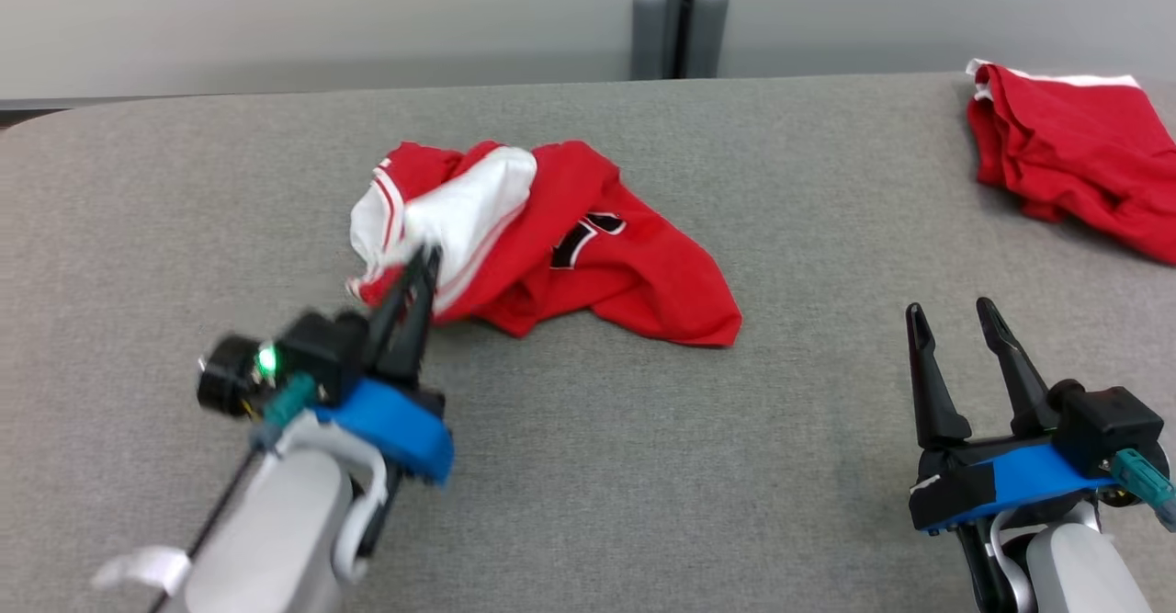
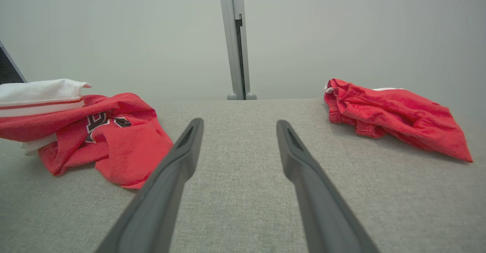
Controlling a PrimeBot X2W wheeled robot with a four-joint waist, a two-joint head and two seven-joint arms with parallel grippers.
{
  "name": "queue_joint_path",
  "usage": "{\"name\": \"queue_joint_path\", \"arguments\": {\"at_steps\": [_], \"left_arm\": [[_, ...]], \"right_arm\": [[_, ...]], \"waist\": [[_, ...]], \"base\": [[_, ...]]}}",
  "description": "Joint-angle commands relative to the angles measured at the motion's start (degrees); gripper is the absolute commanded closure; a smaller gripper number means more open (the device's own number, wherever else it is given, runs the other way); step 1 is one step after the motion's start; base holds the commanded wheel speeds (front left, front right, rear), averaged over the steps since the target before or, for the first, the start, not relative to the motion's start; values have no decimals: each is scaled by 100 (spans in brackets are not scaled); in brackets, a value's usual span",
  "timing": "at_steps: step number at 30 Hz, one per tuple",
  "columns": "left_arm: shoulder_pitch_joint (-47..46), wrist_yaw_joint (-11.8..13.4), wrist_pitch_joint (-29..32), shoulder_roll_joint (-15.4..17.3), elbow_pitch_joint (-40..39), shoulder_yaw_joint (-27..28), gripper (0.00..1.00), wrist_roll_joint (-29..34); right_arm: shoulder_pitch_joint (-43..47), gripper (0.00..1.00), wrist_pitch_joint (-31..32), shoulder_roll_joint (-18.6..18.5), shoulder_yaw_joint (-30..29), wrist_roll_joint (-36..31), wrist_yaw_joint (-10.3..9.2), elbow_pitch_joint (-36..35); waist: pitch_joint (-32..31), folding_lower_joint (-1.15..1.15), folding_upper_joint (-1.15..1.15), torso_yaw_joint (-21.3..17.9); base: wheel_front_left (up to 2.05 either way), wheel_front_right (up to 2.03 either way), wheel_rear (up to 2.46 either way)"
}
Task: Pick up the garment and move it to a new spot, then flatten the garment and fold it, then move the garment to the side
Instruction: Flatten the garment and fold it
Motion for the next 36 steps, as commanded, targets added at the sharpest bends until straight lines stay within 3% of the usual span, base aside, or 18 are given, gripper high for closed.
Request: {"name": "queue_joint_path", "arguments": {"at_steps": [1,8,15,26,27,29,36], "left_arm": [[280,53,-28,-19,-130,-64,100,-28],[1403,259,-30,-72,-560,-142,100,-116],[2229,521,-32,41,-794,193,100,-206],[2830,688,-33,238,-1012,666,100,-156],[2830,701,-33,204,-1030,690,80,-162],[2804,716,-33,140,-1100,745,0,-155],[2709,680,-33,-54,-1447,1149,0,19]], "right_arm": [[87,0,21,-32,-10,40,1,-15],[210,0,93,-25,-34,36,1,-78],[289,0,110,10,-46,26,2,-107],[320,0,107,60,-39,28,1,-39],[317,0,108,64,-34,35,1,-32],[314,0,103,67,-30,56,1,-16],[317,0,68,39,-31,102,1,28]], "waist": [[-33,1,0,54],[-168,1,0,274],[-200,1,0,379],[-225,1,0,455],[-232,1,0,453],[-255,1,0,448],[-339,1,0,372]], "base": [[0,0,0],[0,0,0],[0,0,0],[0,0,0],[0,0,0],[0,0,0],[0,0,0]]}}
